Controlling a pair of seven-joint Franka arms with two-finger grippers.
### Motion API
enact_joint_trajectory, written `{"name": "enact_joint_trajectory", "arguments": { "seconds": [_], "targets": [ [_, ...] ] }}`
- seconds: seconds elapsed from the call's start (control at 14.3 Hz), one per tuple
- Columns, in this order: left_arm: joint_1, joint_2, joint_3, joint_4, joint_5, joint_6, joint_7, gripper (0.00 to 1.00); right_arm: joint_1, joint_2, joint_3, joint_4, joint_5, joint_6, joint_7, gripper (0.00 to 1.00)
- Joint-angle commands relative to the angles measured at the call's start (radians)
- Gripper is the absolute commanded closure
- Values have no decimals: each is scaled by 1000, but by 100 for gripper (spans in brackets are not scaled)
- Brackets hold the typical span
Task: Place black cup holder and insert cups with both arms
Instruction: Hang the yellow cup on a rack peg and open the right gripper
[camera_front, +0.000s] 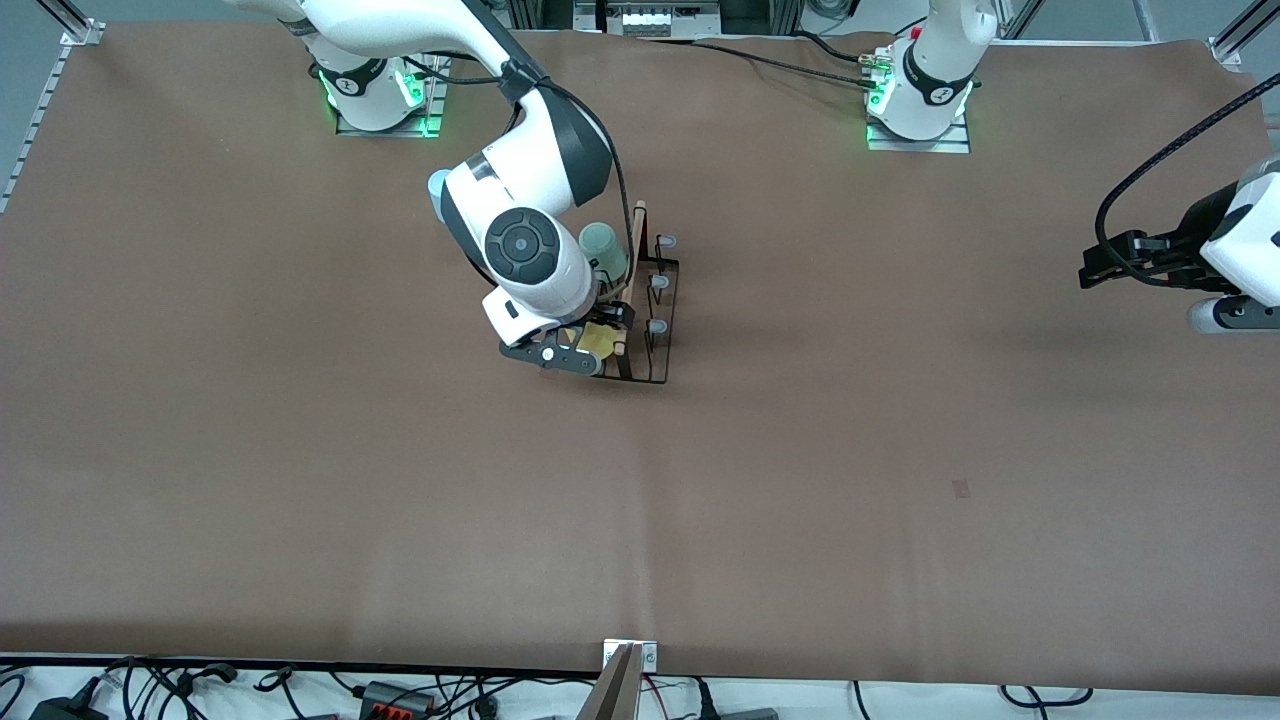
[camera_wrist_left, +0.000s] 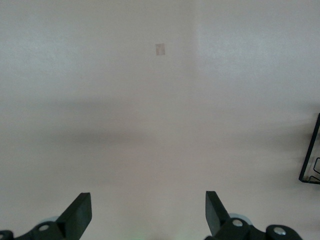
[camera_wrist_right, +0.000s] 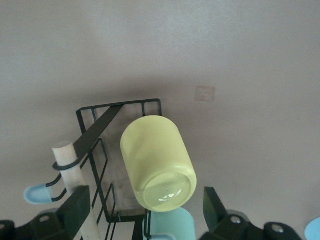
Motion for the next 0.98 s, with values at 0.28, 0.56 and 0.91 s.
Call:
{"name": "enact_joint_trajectory", "arguments": {
  "seconds": [0.28,0.56,0.91],
  "targets": [
    [-2,-22,8,-23,-25,0,-6,0,39,-13,-7,53,-1,14,17,0],
    [-2,-22,8,-23,-25,0,-6,0,26,-54,-18,66,-44,3,11,0],
    [-2,-22,8,-23,-25,0,-6,0,-10,-131,-92,64,-102,-8,-73,0]
  ]
}}
